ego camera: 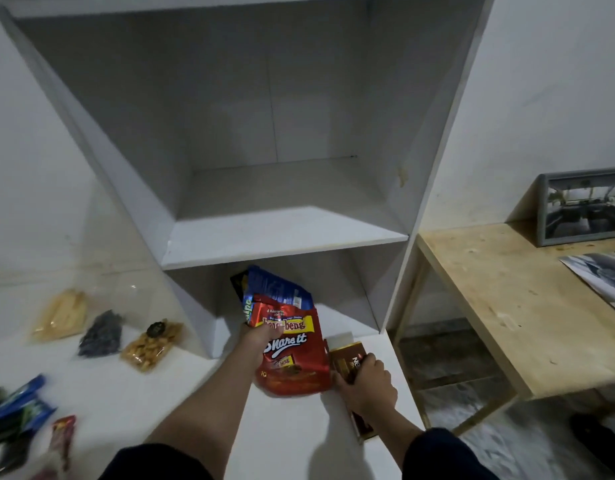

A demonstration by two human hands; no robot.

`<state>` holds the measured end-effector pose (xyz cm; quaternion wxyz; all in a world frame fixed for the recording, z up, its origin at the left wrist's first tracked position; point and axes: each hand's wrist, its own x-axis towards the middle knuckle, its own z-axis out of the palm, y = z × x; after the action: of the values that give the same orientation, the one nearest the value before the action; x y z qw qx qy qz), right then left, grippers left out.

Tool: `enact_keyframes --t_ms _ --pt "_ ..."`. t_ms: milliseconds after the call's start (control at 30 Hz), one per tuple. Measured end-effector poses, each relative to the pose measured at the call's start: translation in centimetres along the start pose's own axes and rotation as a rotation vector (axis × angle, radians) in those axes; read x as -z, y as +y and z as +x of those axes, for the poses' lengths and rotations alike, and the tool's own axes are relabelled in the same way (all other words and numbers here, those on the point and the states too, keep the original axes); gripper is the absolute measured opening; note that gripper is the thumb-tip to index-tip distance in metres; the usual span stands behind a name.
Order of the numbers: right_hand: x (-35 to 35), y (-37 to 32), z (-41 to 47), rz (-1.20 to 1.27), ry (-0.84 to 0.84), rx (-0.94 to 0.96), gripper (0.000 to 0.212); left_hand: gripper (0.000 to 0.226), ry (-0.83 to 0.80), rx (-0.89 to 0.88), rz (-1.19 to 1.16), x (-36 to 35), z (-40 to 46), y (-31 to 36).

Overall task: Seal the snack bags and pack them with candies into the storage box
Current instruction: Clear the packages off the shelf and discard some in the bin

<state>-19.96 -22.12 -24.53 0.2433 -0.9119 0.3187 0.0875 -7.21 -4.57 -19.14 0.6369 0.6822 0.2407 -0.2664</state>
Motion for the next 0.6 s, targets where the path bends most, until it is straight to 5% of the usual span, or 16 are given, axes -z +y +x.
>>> enact_keyframes --t_ms 600 --pt "1.2 0.9 -7.3 0.042 0.016 0.145 0.074 0.041 0.08 -0.102 -0.136 8.0 -12.5 -13.3"
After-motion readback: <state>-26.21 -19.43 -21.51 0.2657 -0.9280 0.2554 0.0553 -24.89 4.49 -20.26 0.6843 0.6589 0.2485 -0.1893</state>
